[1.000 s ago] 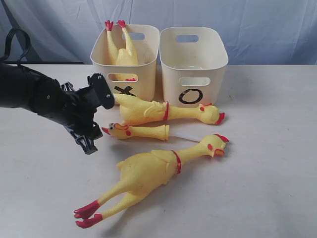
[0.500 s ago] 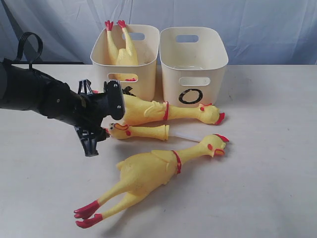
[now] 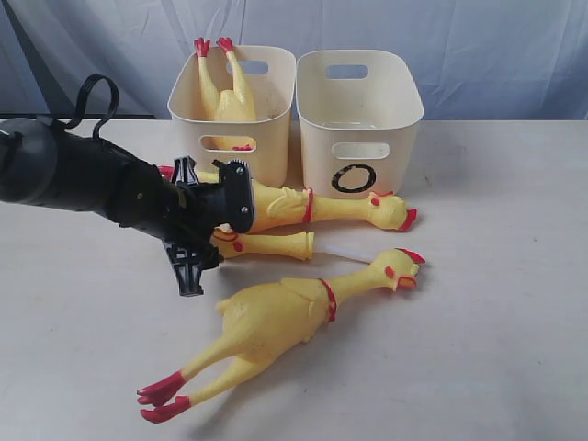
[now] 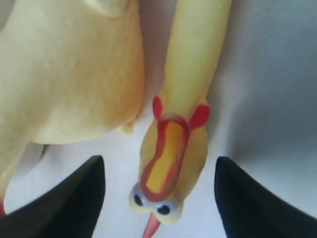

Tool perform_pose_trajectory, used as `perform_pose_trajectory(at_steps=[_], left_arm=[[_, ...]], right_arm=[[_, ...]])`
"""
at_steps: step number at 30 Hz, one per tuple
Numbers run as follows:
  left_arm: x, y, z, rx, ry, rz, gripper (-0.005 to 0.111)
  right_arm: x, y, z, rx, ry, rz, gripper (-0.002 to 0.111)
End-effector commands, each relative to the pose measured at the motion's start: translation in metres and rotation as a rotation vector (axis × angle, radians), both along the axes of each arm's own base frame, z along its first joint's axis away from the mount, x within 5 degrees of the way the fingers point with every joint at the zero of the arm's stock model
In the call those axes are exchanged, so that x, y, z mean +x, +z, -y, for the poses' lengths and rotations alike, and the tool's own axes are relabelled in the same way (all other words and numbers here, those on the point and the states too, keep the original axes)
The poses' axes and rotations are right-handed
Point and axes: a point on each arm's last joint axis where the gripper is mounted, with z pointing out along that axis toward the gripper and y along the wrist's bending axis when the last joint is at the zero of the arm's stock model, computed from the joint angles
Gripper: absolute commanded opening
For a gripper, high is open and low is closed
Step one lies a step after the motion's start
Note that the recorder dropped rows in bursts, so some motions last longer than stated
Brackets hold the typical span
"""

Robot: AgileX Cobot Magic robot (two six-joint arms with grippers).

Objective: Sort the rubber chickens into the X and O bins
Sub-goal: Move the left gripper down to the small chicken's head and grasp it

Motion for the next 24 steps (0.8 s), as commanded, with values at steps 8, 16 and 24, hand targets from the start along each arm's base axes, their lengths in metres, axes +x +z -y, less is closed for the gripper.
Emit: perform_pose_trajectory(at_steps=[8,16,24], left_arm=[[0.0004,-0.0155,0.0025,0.001,0.014,-0.036,0.038],[-0.001,-0.0165,0.0017,0.011,0.014,-0.054,0.009],[-0.0079,-0.016,-0.0022,0.054,0.016,-0.13,0.0]], right_arm=[[-0.0001,0.0011,0.0001,0.0,-0.001,0.011,0.0],[-0.0001,0.0011,0.0001,0.0,-0.001,0.011,0.0],[-0.0001,0.0011,0.0001,0.0,-0.001,0.011,0.0]])
